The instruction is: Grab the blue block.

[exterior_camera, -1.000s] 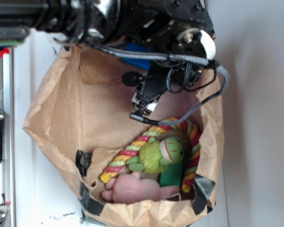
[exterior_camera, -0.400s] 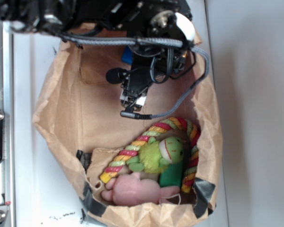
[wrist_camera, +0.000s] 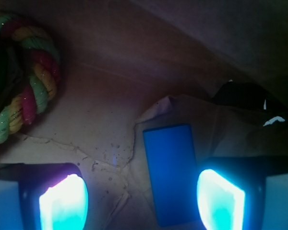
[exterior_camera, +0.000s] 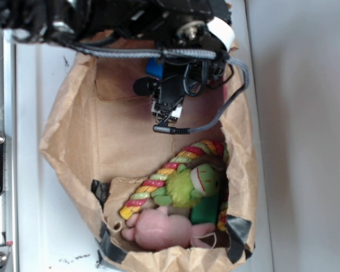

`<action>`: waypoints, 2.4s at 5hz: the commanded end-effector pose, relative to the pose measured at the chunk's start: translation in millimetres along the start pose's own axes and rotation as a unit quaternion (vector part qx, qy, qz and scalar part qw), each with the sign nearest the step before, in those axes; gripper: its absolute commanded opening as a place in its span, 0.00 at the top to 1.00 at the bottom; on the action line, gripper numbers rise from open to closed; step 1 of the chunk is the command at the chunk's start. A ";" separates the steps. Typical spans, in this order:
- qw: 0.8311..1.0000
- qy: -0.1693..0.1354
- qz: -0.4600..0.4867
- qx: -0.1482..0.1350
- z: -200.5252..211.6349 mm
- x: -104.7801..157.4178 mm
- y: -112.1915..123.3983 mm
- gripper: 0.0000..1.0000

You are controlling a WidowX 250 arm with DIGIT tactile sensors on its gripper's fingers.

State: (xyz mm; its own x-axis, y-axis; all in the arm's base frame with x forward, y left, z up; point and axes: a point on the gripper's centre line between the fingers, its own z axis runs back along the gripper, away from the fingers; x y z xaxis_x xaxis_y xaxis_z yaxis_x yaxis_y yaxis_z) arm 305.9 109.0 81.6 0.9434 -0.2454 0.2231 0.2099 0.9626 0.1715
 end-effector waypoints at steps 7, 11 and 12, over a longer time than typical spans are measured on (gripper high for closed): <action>0.999 -0.023 -0.037 0.025 -31.6 16.7 9.4 0.00; 0.999 -0.016 -0.046 0.018 -33.9 11.8 -0.7 1.00; 0.999 -0.020 -0.046 0.019 -31.8 10.1 -0.6 1.00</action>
State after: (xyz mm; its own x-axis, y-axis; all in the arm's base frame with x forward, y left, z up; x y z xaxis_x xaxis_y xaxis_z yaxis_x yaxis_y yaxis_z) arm 317.1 107.9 36.7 0.9228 -0.3254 0.2062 0.2911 0.9396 0.1801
